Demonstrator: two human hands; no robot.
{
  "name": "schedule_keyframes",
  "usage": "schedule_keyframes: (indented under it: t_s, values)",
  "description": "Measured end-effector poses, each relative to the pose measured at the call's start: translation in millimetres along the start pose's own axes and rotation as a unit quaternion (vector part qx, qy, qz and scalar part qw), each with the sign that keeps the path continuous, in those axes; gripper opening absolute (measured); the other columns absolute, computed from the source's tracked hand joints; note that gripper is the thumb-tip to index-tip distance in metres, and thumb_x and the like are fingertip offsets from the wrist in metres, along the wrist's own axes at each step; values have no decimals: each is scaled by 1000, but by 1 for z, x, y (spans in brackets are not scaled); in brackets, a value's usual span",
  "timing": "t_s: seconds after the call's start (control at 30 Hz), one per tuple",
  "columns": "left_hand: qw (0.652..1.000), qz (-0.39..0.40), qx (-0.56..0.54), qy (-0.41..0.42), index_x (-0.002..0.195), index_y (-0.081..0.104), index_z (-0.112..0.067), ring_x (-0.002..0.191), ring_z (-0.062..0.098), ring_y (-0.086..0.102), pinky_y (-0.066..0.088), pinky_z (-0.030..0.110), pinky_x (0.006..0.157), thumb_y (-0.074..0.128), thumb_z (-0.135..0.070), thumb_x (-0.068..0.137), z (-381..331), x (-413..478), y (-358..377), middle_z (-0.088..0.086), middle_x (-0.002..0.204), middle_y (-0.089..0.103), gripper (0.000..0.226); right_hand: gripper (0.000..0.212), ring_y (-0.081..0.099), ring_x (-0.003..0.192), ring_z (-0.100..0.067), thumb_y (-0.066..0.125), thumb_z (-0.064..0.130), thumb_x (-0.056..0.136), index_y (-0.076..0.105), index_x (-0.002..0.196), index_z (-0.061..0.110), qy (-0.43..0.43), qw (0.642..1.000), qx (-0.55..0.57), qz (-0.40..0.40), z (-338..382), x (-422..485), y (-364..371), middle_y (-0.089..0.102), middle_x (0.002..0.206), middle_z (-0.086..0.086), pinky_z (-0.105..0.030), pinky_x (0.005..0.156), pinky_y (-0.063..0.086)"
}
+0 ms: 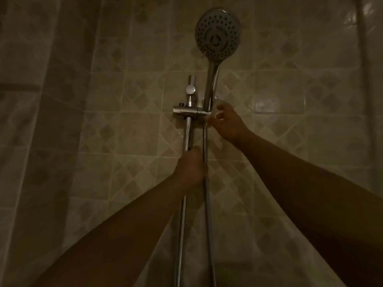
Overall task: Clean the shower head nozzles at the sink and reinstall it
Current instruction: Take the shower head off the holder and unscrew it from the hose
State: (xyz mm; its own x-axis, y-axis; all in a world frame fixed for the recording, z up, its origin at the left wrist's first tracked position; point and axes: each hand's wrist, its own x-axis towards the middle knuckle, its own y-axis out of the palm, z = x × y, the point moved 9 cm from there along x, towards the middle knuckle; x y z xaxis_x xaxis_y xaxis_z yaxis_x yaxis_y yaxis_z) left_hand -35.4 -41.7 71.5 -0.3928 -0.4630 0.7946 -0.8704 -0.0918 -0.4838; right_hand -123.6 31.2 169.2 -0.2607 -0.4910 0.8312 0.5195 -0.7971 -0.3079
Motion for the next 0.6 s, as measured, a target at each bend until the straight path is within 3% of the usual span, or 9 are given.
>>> schedule_keyframes:
  t_s: [0.13,0.3,0.4,0.53,0.6]
  values:
    - [999,-40,-25,-8,107,59,-4,97,29,63,48,30,74,55,-7,94,0,17,2,15,105,65,14,55,60,97,-15,64,29,93,42,139,11,-32,999,-14,-30,14,24,6,57,115,-4,-19,63,44]
    - [996,-77,-48,-22,109,59,-7,99,28,64,55,40,85,54,-12,96,-2,36,3,12,108,66,15,37,61,105,-19,63,27,93,55,125,11,-61,993,-57,-82,20,46,7,61,114,-2,-28,82,48]
    - [996,-80,-23,-16,119,53,-6,106,31,64,54,39,87,52,-12,97,-8,44,4,15,118,63,23,36,66,100,-20,66,30,91,61,121,11,-65,989,-86,-98,21,56,3,67,114,-5,-37,91,53]
    - [997,-80,14,-17,125,46,0,112,36,62,51,42,90,49,-6,95,-14,50,6,20,127,58,30,30,69,91,-18,67,32,90,66,111,11,-91,982,-132,-102,27,59,3,71,104,-5,-35,85,54]
    - [996,-85,17,-6,126,45,1,112,37,61,51,42,90,49,-4,94,-18,48,5,21,127,57,32,22,68,79,-9,67,31,90,66,104,13,-102,979,-143,-106,30,59,1,70,92,1,-27,77,54]
